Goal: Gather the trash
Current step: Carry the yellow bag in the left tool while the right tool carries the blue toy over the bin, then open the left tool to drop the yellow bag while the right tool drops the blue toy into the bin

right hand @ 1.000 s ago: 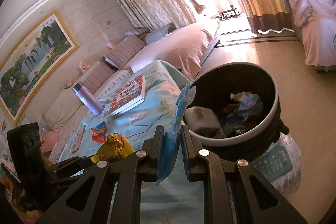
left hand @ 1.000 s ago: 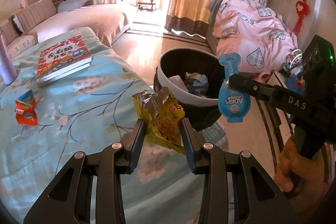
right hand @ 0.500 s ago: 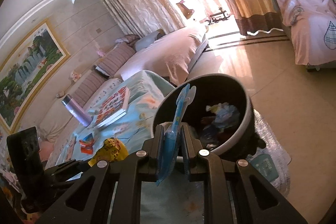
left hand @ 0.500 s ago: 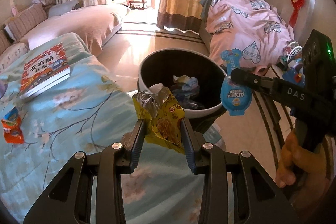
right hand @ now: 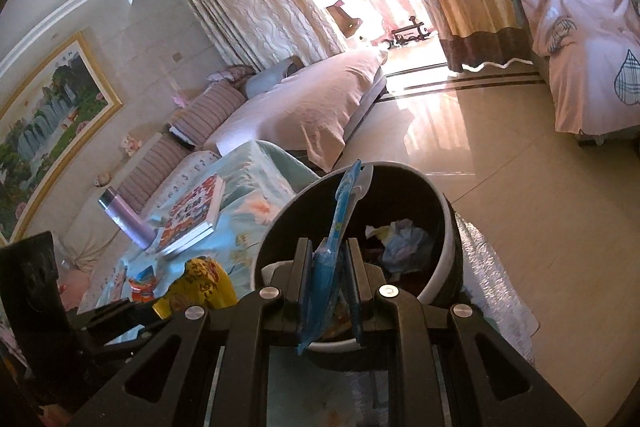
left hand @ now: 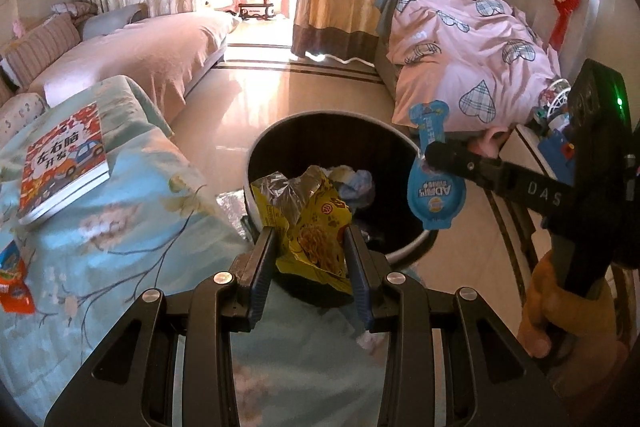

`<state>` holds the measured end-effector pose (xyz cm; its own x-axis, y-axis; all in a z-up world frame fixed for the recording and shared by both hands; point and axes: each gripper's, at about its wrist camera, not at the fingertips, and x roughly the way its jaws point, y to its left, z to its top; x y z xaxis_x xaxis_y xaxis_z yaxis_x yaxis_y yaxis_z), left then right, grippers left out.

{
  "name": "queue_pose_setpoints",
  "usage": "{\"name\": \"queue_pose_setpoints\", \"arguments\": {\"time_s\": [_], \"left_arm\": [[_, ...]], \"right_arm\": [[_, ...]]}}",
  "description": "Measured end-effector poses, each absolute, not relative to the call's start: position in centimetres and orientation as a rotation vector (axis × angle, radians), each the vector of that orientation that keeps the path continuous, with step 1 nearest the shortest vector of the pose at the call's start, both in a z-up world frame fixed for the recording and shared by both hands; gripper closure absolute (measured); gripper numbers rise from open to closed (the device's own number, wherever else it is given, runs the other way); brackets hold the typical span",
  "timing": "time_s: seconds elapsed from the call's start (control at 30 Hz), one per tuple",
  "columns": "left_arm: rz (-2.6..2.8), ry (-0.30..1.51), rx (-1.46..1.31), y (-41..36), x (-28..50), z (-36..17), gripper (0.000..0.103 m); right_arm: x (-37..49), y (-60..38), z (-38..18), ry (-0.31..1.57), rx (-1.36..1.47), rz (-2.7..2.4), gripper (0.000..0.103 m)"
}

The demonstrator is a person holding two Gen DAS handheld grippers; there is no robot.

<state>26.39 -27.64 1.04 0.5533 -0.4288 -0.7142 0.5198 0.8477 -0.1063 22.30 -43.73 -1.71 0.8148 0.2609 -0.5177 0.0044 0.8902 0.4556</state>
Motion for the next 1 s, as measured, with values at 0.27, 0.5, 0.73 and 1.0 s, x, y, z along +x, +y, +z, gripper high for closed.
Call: {"name": "queue_pose_setpoints", "arguments": {"time_s": [0.27,0.5,0.73,1.0], "left_arm": [[-0.561,0.812,0.129,-28.8,28.1,1.2,0.069],[-0.568,0.828,0.133,-29.6,28.8,0.8,0.069],[-0.568,0.843,0.141,-30.2,29.2,0.3,0.069],[-0.563,0.86,0.139,-30.6,29.9,0.3,0.067]], "right_arm": [[24.2,-43.9,-2.1,0.635,0.416,0.128,0.087],[24.9,-43.8,-2.5,0.661,0.395,0.125,0.087],[25.6,-44.0,-3.0,0.689,0.393,0.117,0.086],[26.3,-44.0,-3.1,0.705,0.391,0.109,0.082]]}}
